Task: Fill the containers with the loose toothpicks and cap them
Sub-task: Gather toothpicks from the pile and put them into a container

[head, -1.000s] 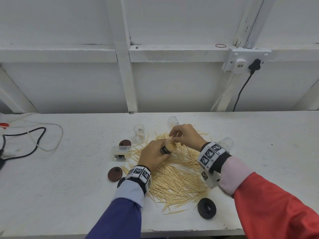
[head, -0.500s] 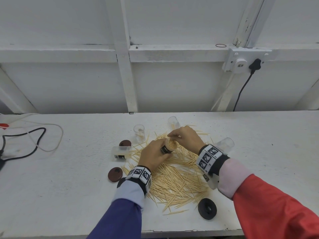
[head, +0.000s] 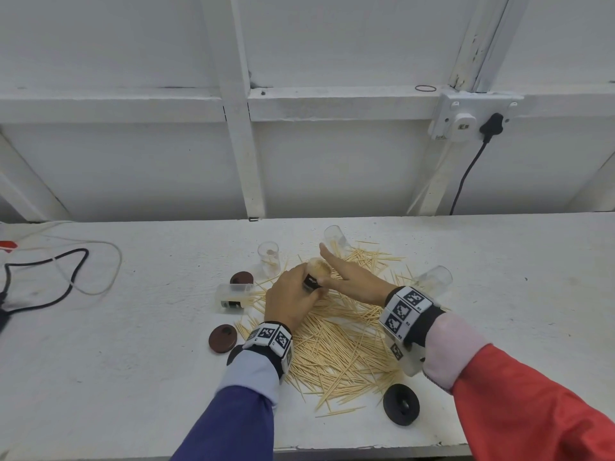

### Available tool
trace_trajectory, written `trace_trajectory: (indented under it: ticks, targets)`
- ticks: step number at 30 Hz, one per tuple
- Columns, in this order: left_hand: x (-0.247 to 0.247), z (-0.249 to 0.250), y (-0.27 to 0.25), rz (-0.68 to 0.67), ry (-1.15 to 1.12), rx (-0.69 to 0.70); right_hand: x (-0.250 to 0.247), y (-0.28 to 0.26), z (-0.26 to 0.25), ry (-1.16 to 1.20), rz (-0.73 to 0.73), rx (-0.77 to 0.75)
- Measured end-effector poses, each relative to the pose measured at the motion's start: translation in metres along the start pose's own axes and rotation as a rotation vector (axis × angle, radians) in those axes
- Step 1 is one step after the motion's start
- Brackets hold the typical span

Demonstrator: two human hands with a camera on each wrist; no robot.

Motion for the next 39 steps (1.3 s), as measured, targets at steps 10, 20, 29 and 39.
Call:
trace_trajectory:
  ticks: [10,20,29,39]
  targets:
    - [-0.002,-0.002,0.000,0.015,0.007,-0.012,-0.014,-0.001,0.000,0.115,0.141,-0.065]
    - [0.003,0.001,0.001,-0.002,0.060,0.082,-0.038,-0.006,0.008,0.096,0.399,0.010]
    - [0.006,0.009,0.003,0.001,0.069,0.156,-0.030,-0.001,0.012,0.213,0.295,-0.042]
    - [0.002,-0.001,0.005,0.030,0.114,0.064,-0.029,-0.009,0.042,-0.197,0.130,0.203]
Point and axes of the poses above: each hand's wrist, its own y-axis towards the middle knuckle, its own x-axis out of the palm, z = x × y, the point moved 10 cm from there along y, towards the middle knuckle, and after that the axes turned 7 degrees about -z, right-handed, at the moved point
